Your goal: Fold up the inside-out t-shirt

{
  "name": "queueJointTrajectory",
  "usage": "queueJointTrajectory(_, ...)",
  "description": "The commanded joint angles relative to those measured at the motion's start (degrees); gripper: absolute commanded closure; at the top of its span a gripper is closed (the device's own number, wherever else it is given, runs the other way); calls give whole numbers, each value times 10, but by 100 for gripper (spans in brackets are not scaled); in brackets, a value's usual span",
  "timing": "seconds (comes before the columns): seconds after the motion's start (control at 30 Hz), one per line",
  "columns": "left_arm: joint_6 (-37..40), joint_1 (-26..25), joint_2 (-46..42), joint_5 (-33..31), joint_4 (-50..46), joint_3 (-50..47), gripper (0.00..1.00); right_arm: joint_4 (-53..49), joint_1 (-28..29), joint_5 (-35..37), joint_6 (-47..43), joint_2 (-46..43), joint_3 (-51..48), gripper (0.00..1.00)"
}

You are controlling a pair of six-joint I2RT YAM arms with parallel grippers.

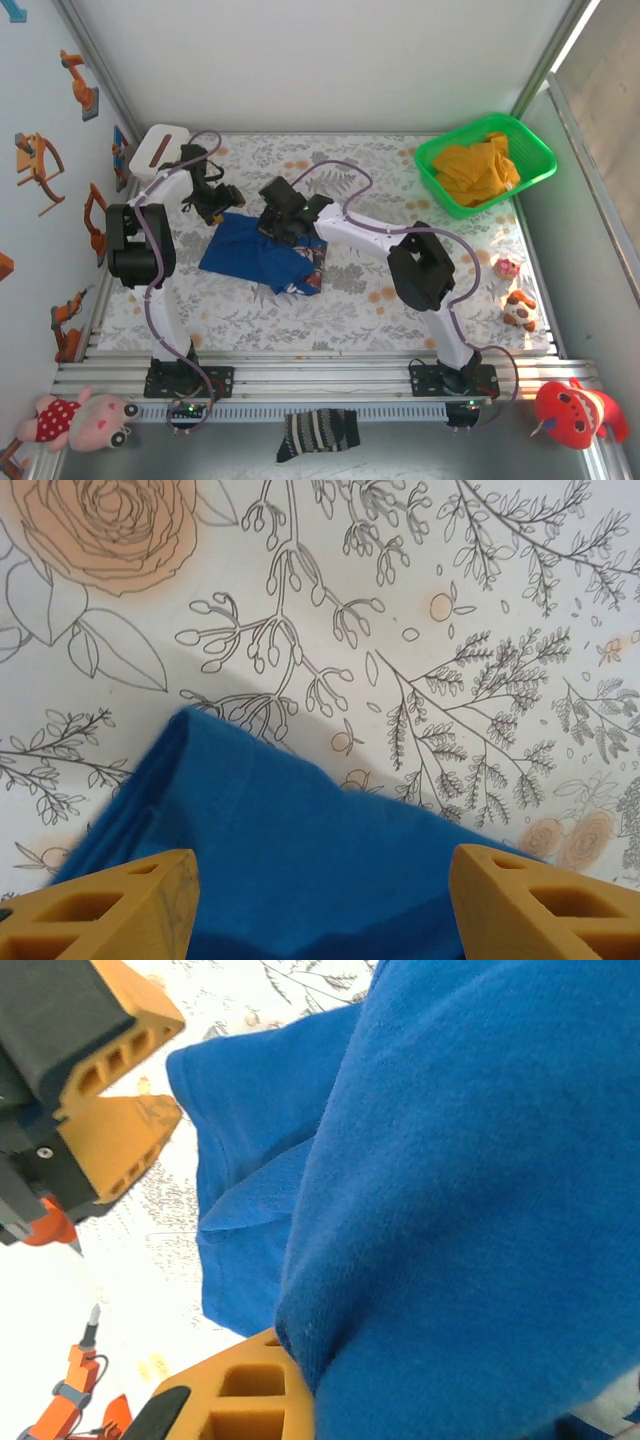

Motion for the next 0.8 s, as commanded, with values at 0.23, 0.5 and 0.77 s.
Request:
queueJointTrajectory(0.23,-20,-1,-35,9,7,-116,34,26,-11,35,6,-20,40,100)
queueJointTrajectory(0.5,-27,-9,-41,-2,25,-157,34,41,-17,31,11,-1,67,100)
queueJointTrajectory(0.77,-24,-1,-40,-8,2,-121,33,65,-15,-31,24,80,108,62)
